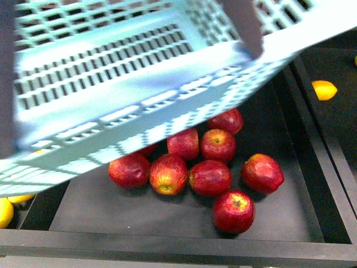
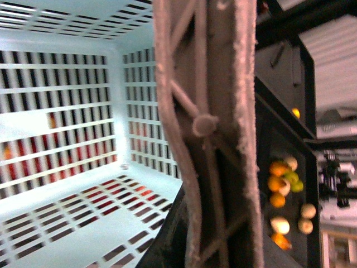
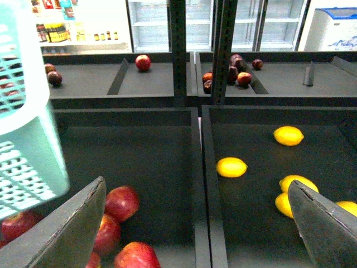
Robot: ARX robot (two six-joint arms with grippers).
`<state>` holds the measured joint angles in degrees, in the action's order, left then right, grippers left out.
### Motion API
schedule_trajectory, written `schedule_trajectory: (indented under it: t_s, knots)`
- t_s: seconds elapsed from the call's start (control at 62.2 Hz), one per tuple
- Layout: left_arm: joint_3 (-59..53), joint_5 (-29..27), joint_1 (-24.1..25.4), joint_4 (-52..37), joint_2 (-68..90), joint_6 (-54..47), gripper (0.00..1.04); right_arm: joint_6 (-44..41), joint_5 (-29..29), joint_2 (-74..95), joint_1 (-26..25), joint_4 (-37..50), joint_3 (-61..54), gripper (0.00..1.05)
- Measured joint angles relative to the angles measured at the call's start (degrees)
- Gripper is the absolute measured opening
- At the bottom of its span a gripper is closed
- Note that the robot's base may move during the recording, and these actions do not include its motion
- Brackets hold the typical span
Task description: Pick lemon and mango into basket
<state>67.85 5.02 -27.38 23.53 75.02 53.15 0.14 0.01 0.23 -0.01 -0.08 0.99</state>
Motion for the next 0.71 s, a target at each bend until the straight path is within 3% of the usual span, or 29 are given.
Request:
schedule_trajectory:
  t_s: [0.113, 0.482, 0.707]
  knots:
    - [4.0, 2.4, -4.5, -0.4, 6.6, 1.0, 0.05, 0.0, 0.0, 0.0, 0.0, 0.0, 0.0, 0.96]
    - [7.0, 6.6, -12.4, -4.2, 12.4, -1.0, 0.05, 0.0, 0.0, 0.0, 0.0, 0.0, 0.0, 0.96]
    - [7.0, 7.0, -13.6, -4.6, 12.4, -2.2, 0.05, 0.0, 0.0, 0.0, 0.0, 0.0, 0.0, 0.96]
